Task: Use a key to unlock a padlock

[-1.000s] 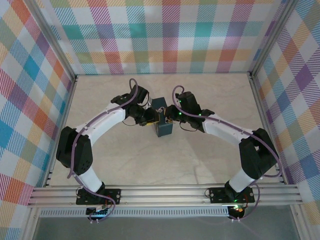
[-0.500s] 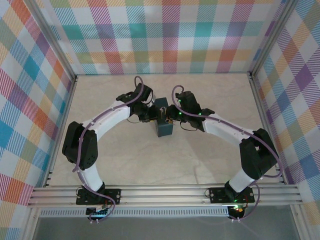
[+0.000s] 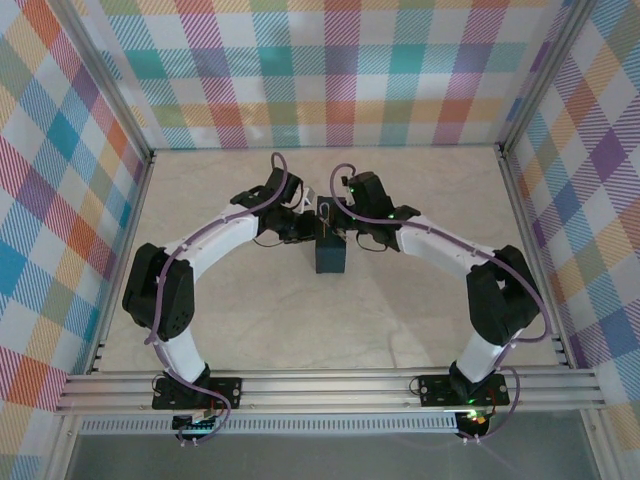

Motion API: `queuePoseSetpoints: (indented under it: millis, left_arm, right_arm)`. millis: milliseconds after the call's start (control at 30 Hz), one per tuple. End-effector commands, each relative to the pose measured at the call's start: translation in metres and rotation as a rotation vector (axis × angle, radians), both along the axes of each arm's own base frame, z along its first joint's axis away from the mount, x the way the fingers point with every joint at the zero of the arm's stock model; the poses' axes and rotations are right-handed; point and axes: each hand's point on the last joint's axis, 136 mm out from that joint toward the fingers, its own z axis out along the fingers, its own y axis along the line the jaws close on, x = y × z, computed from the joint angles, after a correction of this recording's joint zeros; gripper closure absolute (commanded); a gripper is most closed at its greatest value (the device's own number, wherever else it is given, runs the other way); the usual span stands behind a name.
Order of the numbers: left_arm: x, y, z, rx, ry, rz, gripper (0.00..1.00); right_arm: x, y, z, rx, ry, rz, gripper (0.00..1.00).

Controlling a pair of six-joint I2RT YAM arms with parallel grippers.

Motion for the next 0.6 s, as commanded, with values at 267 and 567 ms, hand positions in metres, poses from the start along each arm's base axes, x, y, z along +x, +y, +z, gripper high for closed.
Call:
queuePoseSetpoints:
  millis: [267,567]
  left_arm:
    - [-0.036,0.018,-0.039,0.063,0.192,-0.013,0.78]
    - [-0.026,0.005,-0.014,-0.011,0.174,-0.009,0.7]
  right_arm:
    - [0.014,-0.005,0.023,0.086,-0.083,-0.032,1.0]
    - [0.011,-0.058,0.065,0.108,-0.114,-0.106,1.0]
